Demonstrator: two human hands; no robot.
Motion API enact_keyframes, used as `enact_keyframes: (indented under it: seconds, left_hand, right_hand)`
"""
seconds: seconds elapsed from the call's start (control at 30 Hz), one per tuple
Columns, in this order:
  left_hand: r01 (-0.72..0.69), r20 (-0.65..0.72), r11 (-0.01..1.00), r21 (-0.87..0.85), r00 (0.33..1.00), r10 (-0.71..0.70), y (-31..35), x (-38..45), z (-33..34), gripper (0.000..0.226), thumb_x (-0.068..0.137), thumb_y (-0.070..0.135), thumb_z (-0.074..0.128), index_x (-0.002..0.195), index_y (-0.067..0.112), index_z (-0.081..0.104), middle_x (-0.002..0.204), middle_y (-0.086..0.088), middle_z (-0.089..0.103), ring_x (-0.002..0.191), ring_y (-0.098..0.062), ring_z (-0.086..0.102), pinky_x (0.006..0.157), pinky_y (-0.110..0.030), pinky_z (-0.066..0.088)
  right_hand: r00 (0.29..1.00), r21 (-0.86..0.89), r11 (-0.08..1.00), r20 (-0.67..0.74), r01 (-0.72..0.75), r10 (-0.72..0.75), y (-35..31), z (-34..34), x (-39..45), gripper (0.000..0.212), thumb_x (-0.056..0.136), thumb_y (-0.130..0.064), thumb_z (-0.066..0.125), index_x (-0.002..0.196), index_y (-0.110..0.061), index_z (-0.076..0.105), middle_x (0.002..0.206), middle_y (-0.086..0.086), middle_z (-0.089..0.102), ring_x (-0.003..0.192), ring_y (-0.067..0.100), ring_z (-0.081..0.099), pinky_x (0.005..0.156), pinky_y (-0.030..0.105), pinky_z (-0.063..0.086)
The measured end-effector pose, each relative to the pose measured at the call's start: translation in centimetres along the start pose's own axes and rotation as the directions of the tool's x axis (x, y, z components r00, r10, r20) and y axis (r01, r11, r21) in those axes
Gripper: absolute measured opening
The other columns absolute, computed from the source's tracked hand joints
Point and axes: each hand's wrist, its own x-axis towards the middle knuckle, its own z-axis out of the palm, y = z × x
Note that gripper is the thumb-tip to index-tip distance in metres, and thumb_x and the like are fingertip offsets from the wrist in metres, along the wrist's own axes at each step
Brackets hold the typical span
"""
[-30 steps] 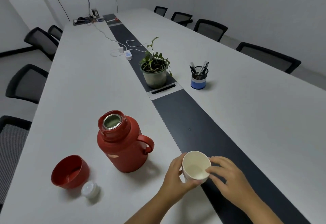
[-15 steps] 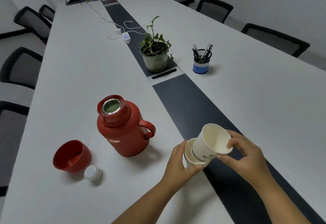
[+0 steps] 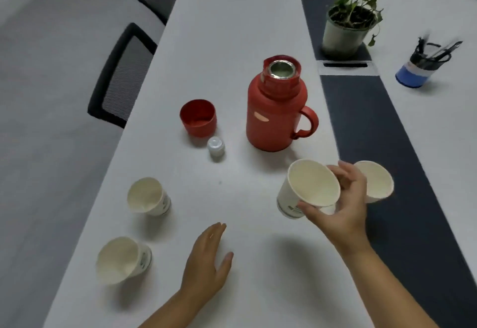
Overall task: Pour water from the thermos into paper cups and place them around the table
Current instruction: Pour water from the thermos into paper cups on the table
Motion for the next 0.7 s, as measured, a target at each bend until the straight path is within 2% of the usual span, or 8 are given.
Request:
enact_keyframes:
  seconds: [0.1,0.17,0.2,0.27,0.37,0.5,0.6,0.7]
  left_hand:
    - [0.026,-0.076,0.994,0.108,0.997,-0.018,-2.7,-3.9,-0.9,0.033,0.085,0.020,0.054,0.115,0.006,0.059,0.119,-0.011,0.061,0.112,-0.023,0.058,0.086,-0.022,0.048]
    - [0.056,-0.094,0.983,0.176,0.995,-0.039,-4.4,-6.3,-1.6,0.048,0.095,0.033,0.027,0.103,0.006,0.066,0.106,-0.012,0.068,0.111,-0.023,0.053,0.092,-0.013,0.039]
    - [0.052,-0.097,0.981,0.185,0.995,-0.034,-4.8,-7.0,-1.5,0.061,0.097,0.039,0.016,0.101,0.006,0.068,0.105,-0.013,0.069,0.115,-0.020,0.045,0.103,-0.011,0.024]
    - [0.068,-0.134,0.971,0.231,0.990,-0.037,-6.4,-8.8,-1.7,0.067,0.097,0.043,0.010,0.103,0.007,0.067,0.109,-0.013,0.068,0.127,-0.016,0.027,0.110,-0.014,0.003]
    - [0.063,-0.058,0.958,0.280,0.997,-0.049,-8.2,-10.1,-1.4,0.064,0.097,0.042,0.008,0.110,0.011,0.063,0.117,-0.009,0.064,0.136,-0.017,0.015,0.111,-0.024,0.008]
    - [0.103,-0.016,0.957,0.272,0.995,-0.102,-8.8,-10.3,-1.1,0.068,0.096,0.041,0.006,0.108,0.012,0.067,0.118,-0.005,0.065,0.121,-0.019,0.036,0.108,-0.027,0.010]
    - [0.100,-0.039,0.944,0.314,0.995,-0.092,-9.0,-10.4,-1.1,0.068,0.095,0.041,0.006,0.108,0.013,0.067,0.119,-0.004,0.064,0.120,-0.017,0.037,0.109,-0.028,0.009]
    - [0.086,-0.091,0.921,0.379,0.994,-0.055,-9.4,-10.5,-0.9,0.068,0.095,0.041,0.006,0.107,0.013,0.067,0.118,-0.003,0.065,0.119,-0.016,0.038,0.108,-0.028,0.010]
  right_hand:
    - [0.980,-0.008,0.996,0.179,-0.087,0.087,1.0,4.8,-1.0,0.079,0.043,-0.033,0.078,0.107,-0.045,0.033,0.104,-0.014,0.047,0.096,-0.013,0.047,0.079,-0.002,0.035]
    - [0.953,-0.034,0.994,0.282,-0.104,0.109,1.6,8.5,-1.9,0.079,0.045,-0.029,0.077,0.108,-0.046,0.031,0.102,-0.019,0.046,0.094,-0.013,0.047,0.078,-0.003,0.033]
    - [0.947,-0.054,0.993,0.299,-0.110,0.121,2.0,9.5,-2.1,0.080,0.046,-0.030,0.077,0.110,-0.044,0.031,0.102,-0.020,0.045,0.094,-0.010,0.047,0.078,-0.001,0.034]
    - [0.929,-0.099,0.990,0.347,-0.102,0.131,2.5,12.5,-2.5,0.084,0.049,-0.028,0.083,0.118,-0.034,0.035,0.104,-0.015,0.046,0.095,0.001,0.048,0.078,0.006,0.035]
    - [0.930,-0.185,0.981,0.346,-0.062,0.124,3.1,15.7,-2.1,0.087,0.056,-0.017,0.084,0.129,-0.014,0.036,0.112,-0.005,0.042,0.100,0.008,0.042,0.080,0.007,0.029]
    - [0.927,-0.283,0.958,0.368,0.043,0.067,3.9,17.6,-2.1,0.088,0.059,-0.013,0.082,0.132,-0.002,0.033,0.117,0.009,0.043,0.105,0.013,0.040,0.080,0.007,0.025]
    - [0.926,-0.336,0.935,0.377,0.112,0.024,4.0,18.1,-2.7,0.084,0.059,-0.010,0.082,0.129,0.003,0.037,0.118,0.020,0.046,0.106,0.017,0.041,0.080,0.009,0.026]
    - [0.926,-0.364,0.920,0.377,0.142,0.006,3.9,18.2,-2.9,0.079,0.058,-0.007,0.081,0.125,0.005,0.041,0.115,0.021,0.047,0.108,0.027,0.046,0.081,0.009,0.027]
